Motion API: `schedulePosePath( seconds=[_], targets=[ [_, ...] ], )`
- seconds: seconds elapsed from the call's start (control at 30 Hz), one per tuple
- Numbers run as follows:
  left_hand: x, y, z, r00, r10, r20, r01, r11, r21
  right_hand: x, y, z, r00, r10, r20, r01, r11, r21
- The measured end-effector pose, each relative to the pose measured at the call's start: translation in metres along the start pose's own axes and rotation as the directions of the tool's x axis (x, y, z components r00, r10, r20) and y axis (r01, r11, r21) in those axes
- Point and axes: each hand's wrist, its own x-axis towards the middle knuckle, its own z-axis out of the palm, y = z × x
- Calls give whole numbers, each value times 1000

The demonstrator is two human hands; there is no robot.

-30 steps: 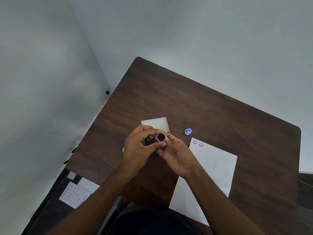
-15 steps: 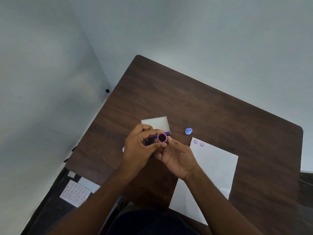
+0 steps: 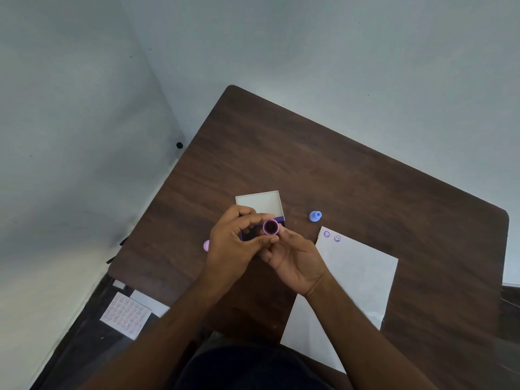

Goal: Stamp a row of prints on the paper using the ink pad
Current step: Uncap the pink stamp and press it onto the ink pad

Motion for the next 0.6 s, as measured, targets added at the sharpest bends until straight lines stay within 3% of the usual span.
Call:
schedulePosePath(
  seconds=[0.4, 0.6],
  targets=[
    [-2, 9, -2, 1000, -12, -22, 12, 1000, -16, 6, -1, -6, 986, 87, 139, -95, 994, 56],
    [1, -2, 1, 1000, -22, -21, 21, 1000, -22, 13, 1, -13, 990, 76, 117, -85, 994, 73]
  ],
)
